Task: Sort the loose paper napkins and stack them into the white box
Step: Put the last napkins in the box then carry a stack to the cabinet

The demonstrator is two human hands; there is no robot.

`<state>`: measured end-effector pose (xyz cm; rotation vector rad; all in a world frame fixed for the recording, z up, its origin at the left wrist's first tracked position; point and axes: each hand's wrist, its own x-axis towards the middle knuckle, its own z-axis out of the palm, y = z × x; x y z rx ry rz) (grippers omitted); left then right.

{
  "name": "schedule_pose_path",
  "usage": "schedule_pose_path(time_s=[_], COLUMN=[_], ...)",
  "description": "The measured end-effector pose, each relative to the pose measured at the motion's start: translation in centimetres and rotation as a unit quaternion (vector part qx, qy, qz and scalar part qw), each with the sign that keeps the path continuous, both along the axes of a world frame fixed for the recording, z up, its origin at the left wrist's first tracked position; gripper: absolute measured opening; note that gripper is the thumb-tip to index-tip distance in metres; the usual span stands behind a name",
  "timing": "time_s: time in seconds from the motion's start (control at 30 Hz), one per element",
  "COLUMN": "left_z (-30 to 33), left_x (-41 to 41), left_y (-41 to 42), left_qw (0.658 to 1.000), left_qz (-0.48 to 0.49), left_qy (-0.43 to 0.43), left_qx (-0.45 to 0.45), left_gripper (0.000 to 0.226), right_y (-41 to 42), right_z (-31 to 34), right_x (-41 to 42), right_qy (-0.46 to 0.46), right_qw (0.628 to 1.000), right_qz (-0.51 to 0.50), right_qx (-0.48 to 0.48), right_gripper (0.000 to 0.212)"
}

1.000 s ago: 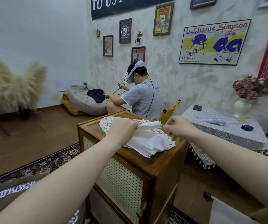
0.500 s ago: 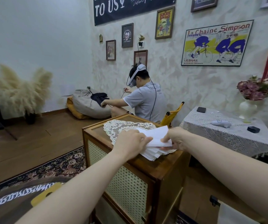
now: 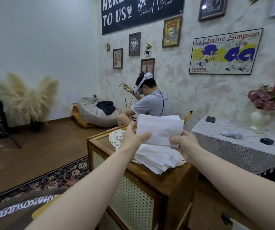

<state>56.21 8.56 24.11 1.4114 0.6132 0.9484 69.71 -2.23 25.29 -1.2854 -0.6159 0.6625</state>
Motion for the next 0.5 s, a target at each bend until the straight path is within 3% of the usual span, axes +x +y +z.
schedule_pose_path(time_s=[0.17, 0.37, 0.5], left_z=[-0.6, -1.0, -0.9], left_x=[-0.1, -0.3, -0.2], left_y=[0.7, 1.1, 0.9], left_qw=[0.999, 0.995, 0.996], left_qz=[-0.040, -0.090, -0.074], left_qy=[0.005, -0.033, -0.048], left_qx=[0.009, 0.005, 0.009], left_gripper=[0.095, 0.074, 0.036], right_y=[-0.3, -0.1, 0.0], right_z=[-0.1, -0.4, -0.8], right_x=[0.4, 1.8, 1.9], right_qy=[-0.041, -0.032, -0.050], right_qw=[0.998, 0.997, 0.996], right_qz=[0.038, 0.041, 0.043], right_qx=[0.020, 0.059, 0.053], right_gripper=[0.039, 0.041, 0.041])
